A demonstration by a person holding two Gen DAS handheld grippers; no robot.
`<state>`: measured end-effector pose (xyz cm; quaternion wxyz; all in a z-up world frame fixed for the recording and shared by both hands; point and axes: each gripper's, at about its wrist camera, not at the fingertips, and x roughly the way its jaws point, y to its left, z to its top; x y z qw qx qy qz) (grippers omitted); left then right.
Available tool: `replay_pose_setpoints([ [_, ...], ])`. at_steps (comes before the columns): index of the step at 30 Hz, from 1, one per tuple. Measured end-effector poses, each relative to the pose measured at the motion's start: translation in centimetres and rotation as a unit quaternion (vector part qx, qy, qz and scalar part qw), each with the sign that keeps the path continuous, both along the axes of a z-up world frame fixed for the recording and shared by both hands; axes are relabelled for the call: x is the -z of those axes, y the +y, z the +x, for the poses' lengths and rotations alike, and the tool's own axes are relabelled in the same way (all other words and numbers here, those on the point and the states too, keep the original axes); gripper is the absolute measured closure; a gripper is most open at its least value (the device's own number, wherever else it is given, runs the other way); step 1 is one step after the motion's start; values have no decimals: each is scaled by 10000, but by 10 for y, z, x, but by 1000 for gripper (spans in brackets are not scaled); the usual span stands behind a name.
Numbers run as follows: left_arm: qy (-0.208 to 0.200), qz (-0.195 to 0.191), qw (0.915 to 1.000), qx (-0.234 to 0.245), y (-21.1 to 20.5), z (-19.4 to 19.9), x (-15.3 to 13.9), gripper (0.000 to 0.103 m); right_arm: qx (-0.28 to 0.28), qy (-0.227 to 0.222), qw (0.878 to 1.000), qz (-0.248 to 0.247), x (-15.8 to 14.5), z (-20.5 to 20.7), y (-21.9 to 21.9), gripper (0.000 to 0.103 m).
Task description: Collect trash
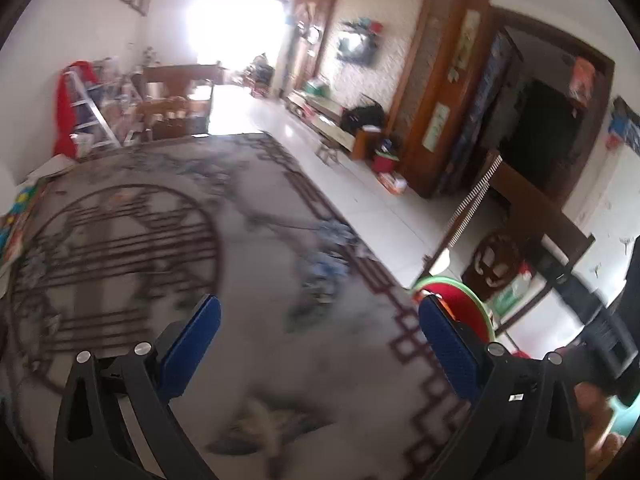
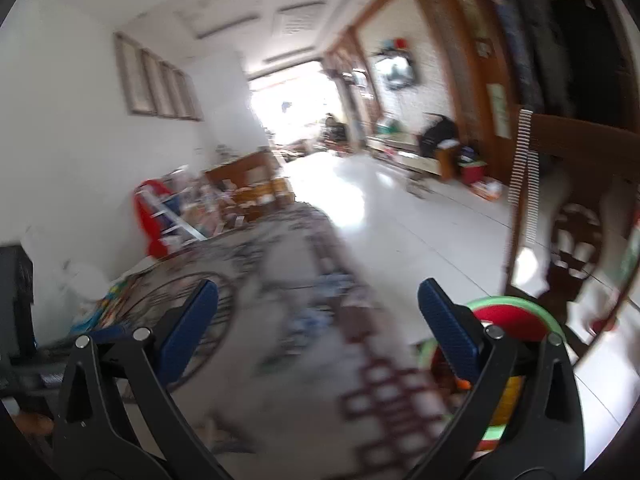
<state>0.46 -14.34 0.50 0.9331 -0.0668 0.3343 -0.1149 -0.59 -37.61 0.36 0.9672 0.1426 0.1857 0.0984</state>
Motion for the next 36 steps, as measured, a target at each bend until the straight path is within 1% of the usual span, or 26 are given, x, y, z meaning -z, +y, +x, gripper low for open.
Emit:
replay_pose_setpoints([
  [1, -77, 34, 9999, -80, 12, -5, -1, 8, -63, -147, 9998, -111, 10, 1, 19, 5],
  [2, -160, 67, 9997, -165, 21, -7, -1, 8, -74, -159, 9995, -276, 16, 3, 29, 5],
  [4, -361, 114, 9985, -396, 39, -11, -4, 8, -147, -25, 9963, -846, 23, 9, 54, 5],
  [5, -541, 85, 9967, -594, 52, -14, -7, 8, -231, -75, 9946, -1008, 22, 9, 62, 5],
  [7, -792, -64, 9935, -816, 68, -18, -11, 8, -274, -219, 9922, -1198, 22, 7, 72, 4],
  [9, -996, -280, 9893, -1033, 82, -22, -14, 8, -295, -178, 9921, -1204, 25, 8, 73, 4],
  [12, -1073, -425, 9870, -1117, 92, -25, -17, 8, -225, 3, 9945, -1022, 30, 13, 69, 4],
  [15, -1160, -511, 9839, -1260, 100, -28, -17, 8, -124, 109, 9949, -999, 33, 15, 69, 4],
  [17, -1200, -481, 9829, -1313, 101, -30, -16, 8, -134, 80, 9943, -1052, 33, 10, 72, 4],
  [21, -1145, -304, 9854, -1220, 98, -34, -16, 8, -246, -16, 9918, -1252, 33, 7, 80, 4],
  [25, -1017, -478, 9868, -1163, 101, -34, -15, 8, -366, -63, 9893, -1412, 34, 5, 88, 4],
  [27, -944, -466, 9866, -1244, 103, -33, -13, 8, -372, -47, 9892, -1418, 35, 6, 88, 4],
  [28, -919, -384, 9862, -1322, 103, -33, -12, 8, -362, -32, 9894, -1407, 35, 7, 87, 4],
  [32, -1026, -120, 9818, -1592, 102, -37, -9, 8, -308, 30, 9908, -1315, 35, 9, 83, 4],
  [36, -1002, -252, 9835, -1488, 104, -37, -9, 8, -308, 65, 9908, -1317, 36, 11, 84, 4],
])
